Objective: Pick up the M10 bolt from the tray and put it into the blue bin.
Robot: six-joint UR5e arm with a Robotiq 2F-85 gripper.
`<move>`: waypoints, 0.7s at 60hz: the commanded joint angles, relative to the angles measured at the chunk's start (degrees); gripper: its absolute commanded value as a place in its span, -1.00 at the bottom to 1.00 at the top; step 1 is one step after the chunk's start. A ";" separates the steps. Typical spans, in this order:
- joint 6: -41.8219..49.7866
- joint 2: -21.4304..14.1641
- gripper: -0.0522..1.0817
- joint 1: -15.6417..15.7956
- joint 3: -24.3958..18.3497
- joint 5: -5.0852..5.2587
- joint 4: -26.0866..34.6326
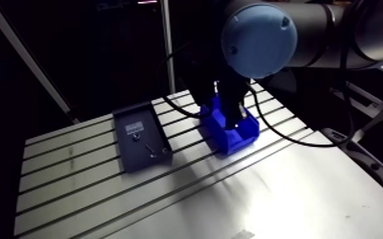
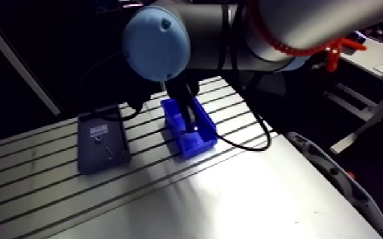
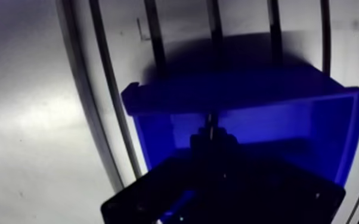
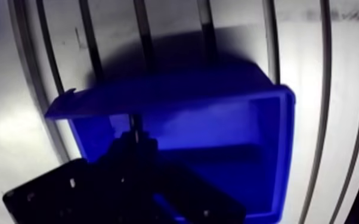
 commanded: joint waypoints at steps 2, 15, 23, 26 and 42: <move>0.09 0.99 0.94 0.30 -0.07 -0.01 -0.18; 0.09 1.61 0.93 0.58 -0.08 -0.09 -1.36; 0.09 1.89 0.92 0.65 -0.17 -0.09 -2.00; 0.09 2.07 0.89 0.65 -0.17 -0.09 -2.11; 0.56 2.34 -0.88 0.58 -0.52 -0.40 -2.35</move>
